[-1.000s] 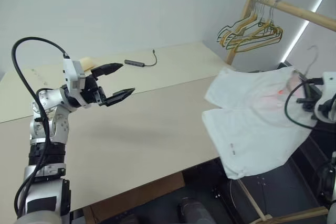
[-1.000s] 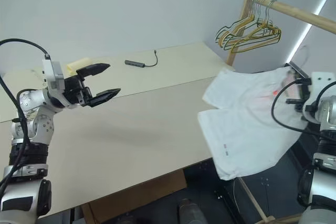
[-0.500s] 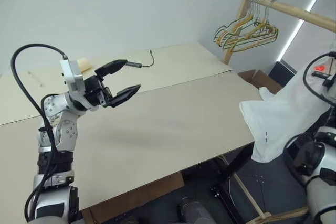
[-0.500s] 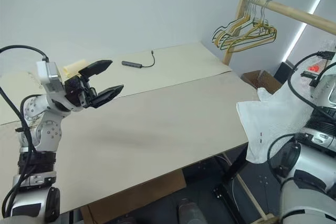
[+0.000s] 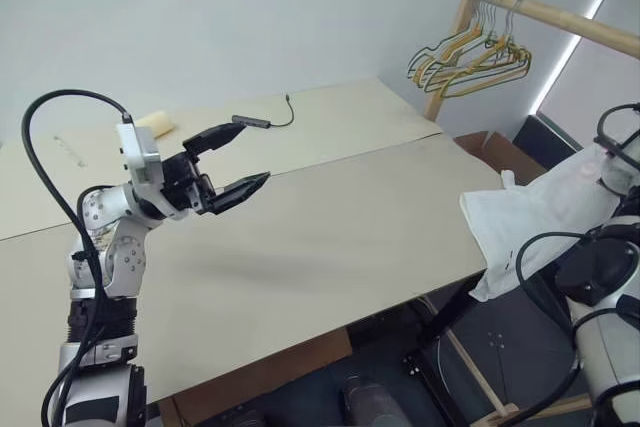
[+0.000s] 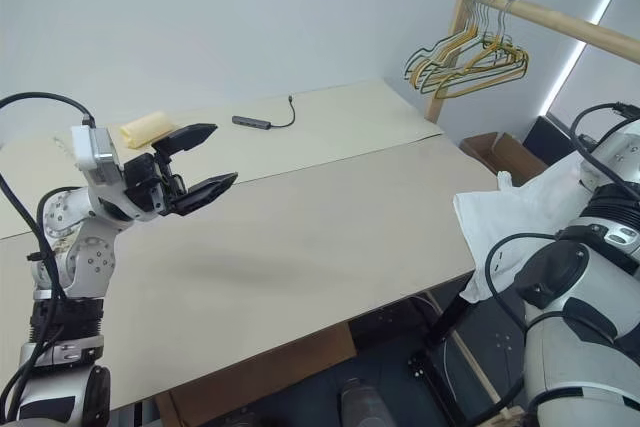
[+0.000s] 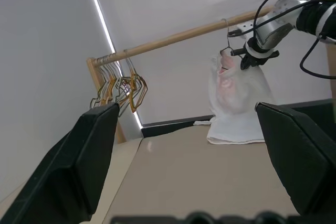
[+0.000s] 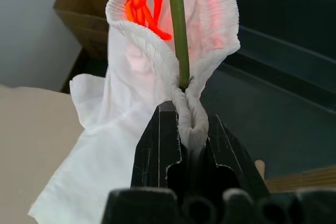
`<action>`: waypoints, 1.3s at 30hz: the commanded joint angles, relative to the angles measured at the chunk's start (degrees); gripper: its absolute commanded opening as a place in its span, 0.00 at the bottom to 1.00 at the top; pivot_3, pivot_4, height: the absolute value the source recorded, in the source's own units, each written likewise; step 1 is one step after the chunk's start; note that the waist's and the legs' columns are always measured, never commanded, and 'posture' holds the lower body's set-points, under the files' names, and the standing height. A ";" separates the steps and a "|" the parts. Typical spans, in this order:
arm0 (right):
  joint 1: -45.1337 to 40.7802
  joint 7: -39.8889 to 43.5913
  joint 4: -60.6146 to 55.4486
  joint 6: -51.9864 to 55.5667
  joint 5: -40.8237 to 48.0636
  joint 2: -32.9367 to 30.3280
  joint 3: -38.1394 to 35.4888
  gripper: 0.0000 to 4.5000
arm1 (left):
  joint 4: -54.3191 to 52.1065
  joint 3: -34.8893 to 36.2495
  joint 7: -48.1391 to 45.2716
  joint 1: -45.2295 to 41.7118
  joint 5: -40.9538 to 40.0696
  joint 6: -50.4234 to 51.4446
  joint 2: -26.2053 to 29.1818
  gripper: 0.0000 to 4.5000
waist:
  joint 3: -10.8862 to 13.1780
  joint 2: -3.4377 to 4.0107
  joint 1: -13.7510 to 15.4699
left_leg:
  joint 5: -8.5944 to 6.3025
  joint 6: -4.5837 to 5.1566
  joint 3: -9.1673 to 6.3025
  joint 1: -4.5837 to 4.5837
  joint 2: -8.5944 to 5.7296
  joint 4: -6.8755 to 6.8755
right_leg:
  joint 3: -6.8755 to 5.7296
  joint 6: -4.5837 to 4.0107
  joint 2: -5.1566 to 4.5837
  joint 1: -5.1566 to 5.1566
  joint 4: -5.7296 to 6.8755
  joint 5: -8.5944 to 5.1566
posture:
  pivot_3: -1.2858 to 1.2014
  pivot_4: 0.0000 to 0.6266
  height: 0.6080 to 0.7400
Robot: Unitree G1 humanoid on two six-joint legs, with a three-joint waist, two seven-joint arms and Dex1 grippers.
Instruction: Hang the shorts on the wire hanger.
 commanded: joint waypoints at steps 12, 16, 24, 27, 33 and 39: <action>1.43 -0.40 0.09 -0.32 -1.05 -0.84 6.81 0.64 | -2.47 1.37 -0.76 -1.05 -4.37 0.58 -0.85 1.00 | 0.02 0.04 0.02 | 0.00 0.02 -0.06 0.00 -0.01 -0.03 | 0.03 0.03 0.00 0.04 -0.04 0.01 | 0.46 0.00 1.00; 2.69 -0.07 -1.93 -2.88 -3.65 -1.10 11.71 0.94 | -2.29 0.86 -0.60 -0.61 -3.60 -0.18 -0.81 1.00 | 0.04 0.06 0.00 | 0.00 0.03 -0.12 0.01 -0.01 -0.07 | 0.09 0.03 0.00 0.04 -0.04 0.01 | 0.46 0.00 1.00; 5.27 -5.59 -9.88 -6.90 -10.54 0.82 18.96 1.00 | -2.29 0.43 -0.71 -0.57 -3.12 -0.66 -1.08 1.00 | 0.05 0.09 -0.01 | 0.00 0.03 -0.13 0.01 -0.03 -0.17 | 0.15 0.04 0.00 0.03 -0.07 0.01 | 0.46 0.00 1.00; 7.09 -6.55 -14.22 -11.06 -14.07 1.30 23.11 1.00 | -2.22 0.38 -0.96 -0.69 -3.14 -0.74 -1.09 1.00 | 0.05 0.09 0.00 | 0.01 0.03 -0.09 0.01 -0.04 -0.22 | 0.25 0.05 0.01 0.02 -0.05 0.01 | 0.46 0.00 1.00; 10.44 -3.90 -20.17 -19.35 -18.39 1.95 29.83 1.00 | -2.50 0.45 -1.30 -0.29 -3.14 -0.70 -0.77 1.00 | 0.06 0.09 -0.06 | 0.01 0.04 -0.05 0.05 -0.04 -0.26 | 0.33 0.07 0.02 0.02 -0.05 0.01 | 0.46 0.00 1.00; 14.54 -0.87 -27.18 -28.01 -26.51 1.28 39.88 1.00 | -3.58 2.15 -1.01 1.47 -4.67 0.51 0.04 1.00 | 0.06 0.09 0.03 | 0.01 0.04 -0.04 0.15 -0.03 -0.27 | 0.35 0.08 0.03 0.01 -0.05 0.01 | 0.47 0.00 1.00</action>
